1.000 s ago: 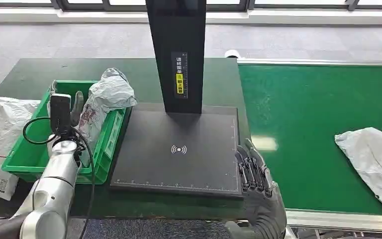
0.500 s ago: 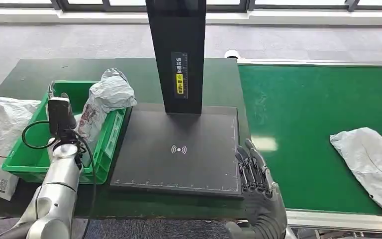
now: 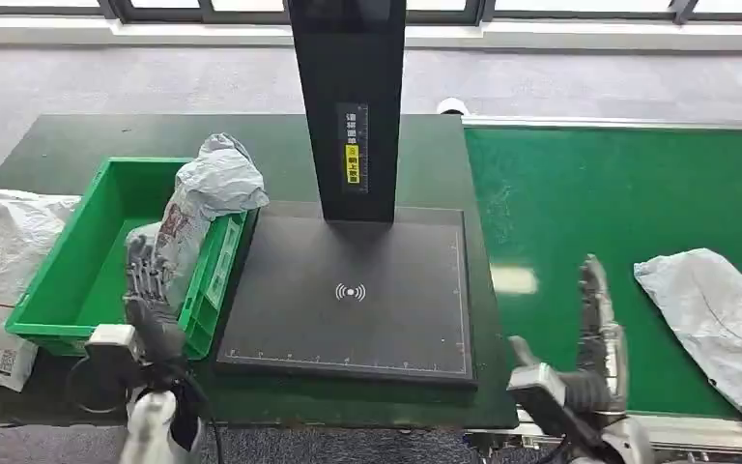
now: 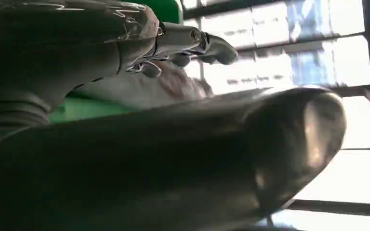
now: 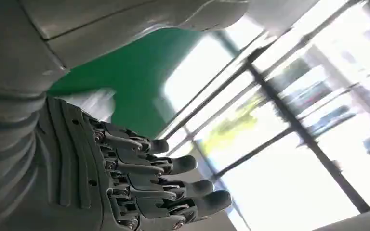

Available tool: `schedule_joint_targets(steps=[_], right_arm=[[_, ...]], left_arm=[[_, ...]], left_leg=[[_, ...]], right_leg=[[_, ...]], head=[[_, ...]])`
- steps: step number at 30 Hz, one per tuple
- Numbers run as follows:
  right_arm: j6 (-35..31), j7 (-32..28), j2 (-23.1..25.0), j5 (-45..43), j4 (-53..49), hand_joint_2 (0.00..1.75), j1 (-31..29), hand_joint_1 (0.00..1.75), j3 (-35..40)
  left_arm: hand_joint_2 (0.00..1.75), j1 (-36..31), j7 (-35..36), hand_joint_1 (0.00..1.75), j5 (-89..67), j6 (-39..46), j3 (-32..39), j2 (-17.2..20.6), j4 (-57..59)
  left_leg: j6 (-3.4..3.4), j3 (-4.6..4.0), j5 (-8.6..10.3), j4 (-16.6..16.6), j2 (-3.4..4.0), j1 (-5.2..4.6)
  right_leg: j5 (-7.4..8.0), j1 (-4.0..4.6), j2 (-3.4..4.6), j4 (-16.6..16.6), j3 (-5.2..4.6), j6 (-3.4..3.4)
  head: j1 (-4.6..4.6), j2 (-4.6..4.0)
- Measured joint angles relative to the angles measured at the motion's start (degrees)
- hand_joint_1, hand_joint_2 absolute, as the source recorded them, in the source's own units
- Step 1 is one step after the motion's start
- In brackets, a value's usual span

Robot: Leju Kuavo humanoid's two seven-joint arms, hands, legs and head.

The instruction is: Moved the parcel from conveyor to table for the left to box.

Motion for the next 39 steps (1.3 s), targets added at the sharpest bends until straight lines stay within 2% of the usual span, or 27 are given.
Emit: schedule_joint_targets(steps=[3, 7, 9, 13, 20, 24, 29, 39], right_arm=[[-3.2, 4.0, -4.3, 9.7, 8.9, 1.75, -2.7, 0.0, -10.2], [-8.6, 12.3, -9.6, 27.7, 20.7, 1.75, -4.1, 0.0, -19.9], [-9.9, 13.9, -12.4, 32.5, 26.9, 1.75, -5.6, 0.0, -23.6], [-11.0, 14.8, -16.8, 34.3, 36.8, 1.75, -8.2, 0.0, -28.8], [-11.3, 15.9, -19.9, 34.9, 45.2, 1.75, -10.4, 0.0, -32.4], [-10.2, 15.7, -22.1, 33.9, 50.3, 1.75, -11.9, 0.0, -35.1], [-8.9, 17.4, -23.2, 35.9, 55.6, 1.75, -15.5, 0.0, -36.3], [-8.8, 17.9, -23.9, 36.3, 59.3, 1.75, -18.5, 0.0, -36.3]], left_arm=[[0.0, 4.0, -0.1, 0.0, 0.5, -1.1, -5.7, -0.2, -6.9], [0.0, 5.1, -0.1, 0.0, 0.0, -5.2, -7.8, -0.1, -9.3], [0.0, 5.0, -0.1, 0.0, -0.5, -6.2, -8.2, -0.2, -9.3], [0.0, 4.8, -0.1, 0.0, -0.7, -6.6, -8.8, -0.2, -9.3], [0.0, 4.5, -0.1, 0.0, -0.9, -7.0, -9.5, -0.2, -9.2], [0.0, 2.0, -0.1, 0.0, -0.8, -8.0, -9.6, -0.2, -7.8], [0.0, 0.5, 0.0, 0.0, 0.1, -7.4, -9.6, -0.1, -6.4], [0.0, 0.4, 0.0, 0.0, 0.1, -7.4, -9.7, -0.1, -5.7]], left_leg=[[0.12, -0.01, -0.06, 0.0, -0.29, -0.18], [0.21, -0.05, -0.09, 0.0, -0.5, -0.25], [0.21, -0.05, -0.1, 0.0, -0.5, -0.25], [0.22, -0.03, -0.11, 0.0, -0.41, -0.25], [0.22, -0.03, -0.1, 0.0, -0.39, -0.25], [0.23, -0.03, -0.1, 0.0, -0.4, -0.26], [0.23, 0.07, -0.11, 0.0, -0.03, -0.28], [0.23, 0.02, -0.1, 0.0, -0.11, -0.28]], right_leg=[[0.02, -0.16, -0.21, 0.0, 0.11, 0.1], [-0.05, -0.23, -0.45, -0.1, 0.14, 0.23], [-0.05, -0.24, -0.43, 0.0, 0.11, 0.23], [-0.05, -0.27, -0.33, 0.0, 0.08, 0.23], [-0.05, -0.26, -0.28, 0.0, 0.05, 0.23], [-0.05, -0.27, -0.3, 0.0, 0.11, 0.24], [-0.02, -0.31, 0.09, 0.0, 0.06, 0.25], [-0.03, -0.3, 0.0, 0.0, 0.07, 0.25]], head=[[-0.02, 0.0], [0.0, 0.0], [0.0, 0.0], [0.0, 0.0], [0.0, 0.0], [0.0, 0.0], [0.0, 0.0], [0.0, 0.0]])
